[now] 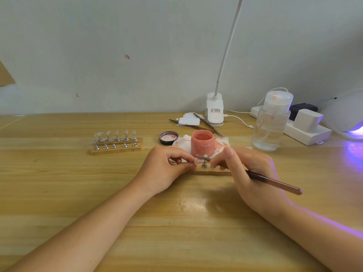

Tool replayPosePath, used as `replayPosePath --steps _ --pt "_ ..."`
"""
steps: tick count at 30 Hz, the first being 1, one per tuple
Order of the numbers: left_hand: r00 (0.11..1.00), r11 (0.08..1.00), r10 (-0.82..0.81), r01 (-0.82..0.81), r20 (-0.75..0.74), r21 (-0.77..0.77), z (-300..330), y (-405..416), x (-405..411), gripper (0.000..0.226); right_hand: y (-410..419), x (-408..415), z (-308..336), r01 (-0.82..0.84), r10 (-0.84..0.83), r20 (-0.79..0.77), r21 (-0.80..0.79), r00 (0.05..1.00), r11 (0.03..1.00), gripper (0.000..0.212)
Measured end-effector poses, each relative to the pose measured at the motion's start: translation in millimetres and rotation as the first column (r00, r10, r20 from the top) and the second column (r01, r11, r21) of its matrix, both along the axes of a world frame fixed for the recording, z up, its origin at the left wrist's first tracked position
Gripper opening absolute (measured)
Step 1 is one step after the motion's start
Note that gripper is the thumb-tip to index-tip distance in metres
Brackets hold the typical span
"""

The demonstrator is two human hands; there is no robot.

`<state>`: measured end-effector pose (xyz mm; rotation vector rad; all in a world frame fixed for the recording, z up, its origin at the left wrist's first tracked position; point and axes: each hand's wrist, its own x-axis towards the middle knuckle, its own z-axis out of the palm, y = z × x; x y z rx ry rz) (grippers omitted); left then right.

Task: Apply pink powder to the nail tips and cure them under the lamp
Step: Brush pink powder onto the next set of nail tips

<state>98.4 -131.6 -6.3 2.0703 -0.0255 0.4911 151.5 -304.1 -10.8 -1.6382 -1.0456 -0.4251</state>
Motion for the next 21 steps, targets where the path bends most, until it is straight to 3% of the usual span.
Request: replayPosePath --steps 3,7,11,15,21 --pt "1.000 1.000 0.000 0.000 0.005 -0.005 -0.5 0.1 0.5 0.016 0.1 0.1 -1.0 -0.035 0.034 -0.061 -0.016 0.998 0.999 0.049" --pt "1.000 1.000 0.010 -0.010 0.008 -0.013 -0.9 1.0 1.3 0.019 0.5 0.5 0.4 -0.002 0.002 0.004 -0.001 1.000 1.000 0.046" --pt "1.000 1.000 0.001 0.000 0.012 -0.011 -0.8 0.1 1.1 0.019 0.4 0.3 -1.1 -0.036 0.035 -0.057 -0.007 0.998 0.999 0.050" --pt "1.000 1.000 0.004 -0.004 0.004 -0.010 -0.6 0.4 1.6 0.013 1.6 1.1 1.0 0.013 -0.013 0.003 -0.005 1.000 1.000 0.045" --pt "1.000 1.000 0.005 -0.005 -0.006 -0.018 0.0 0.0 0.1 0.014 0.3 0.6 0.5 -0.007 0.008 -0.045 0.016 0.999 1.000 0.047"
